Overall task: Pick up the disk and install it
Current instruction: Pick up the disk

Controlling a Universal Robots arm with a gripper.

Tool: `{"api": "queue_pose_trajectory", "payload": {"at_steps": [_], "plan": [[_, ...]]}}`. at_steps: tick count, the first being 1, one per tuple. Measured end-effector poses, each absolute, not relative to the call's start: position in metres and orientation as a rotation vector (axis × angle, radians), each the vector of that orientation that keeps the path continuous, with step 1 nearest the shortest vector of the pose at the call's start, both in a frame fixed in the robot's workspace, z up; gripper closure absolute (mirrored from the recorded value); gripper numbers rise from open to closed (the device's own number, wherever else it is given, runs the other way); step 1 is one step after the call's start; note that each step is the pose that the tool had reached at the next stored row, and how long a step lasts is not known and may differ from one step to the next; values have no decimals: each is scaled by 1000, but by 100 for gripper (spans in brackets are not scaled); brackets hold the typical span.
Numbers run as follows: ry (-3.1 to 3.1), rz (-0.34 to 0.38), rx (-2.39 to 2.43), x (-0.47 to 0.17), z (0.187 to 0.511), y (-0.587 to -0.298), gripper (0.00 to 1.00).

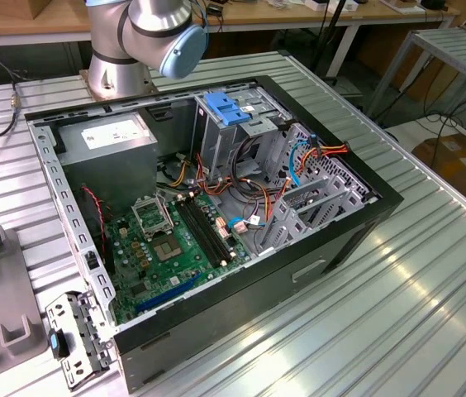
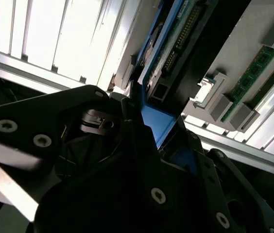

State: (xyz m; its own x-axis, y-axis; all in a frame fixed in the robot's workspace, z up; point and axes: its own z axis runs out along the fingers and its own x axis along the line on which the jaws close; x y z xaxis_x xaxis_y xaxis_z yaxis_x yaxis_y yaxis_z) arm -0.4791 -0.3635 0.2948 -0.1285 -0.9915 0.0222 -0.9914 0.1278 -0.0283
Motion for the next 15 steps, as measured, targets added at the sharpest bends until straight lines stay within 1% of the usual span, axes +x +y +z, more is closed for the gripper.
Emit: {"api": "queue_pose_trajectory", "payload": {"at_steps": [4, 15], "plan": [[2358, -56, -2072, -479, 295, -363, 62], [2331, -56, -2101, -479, 294, -363, 62]]}}
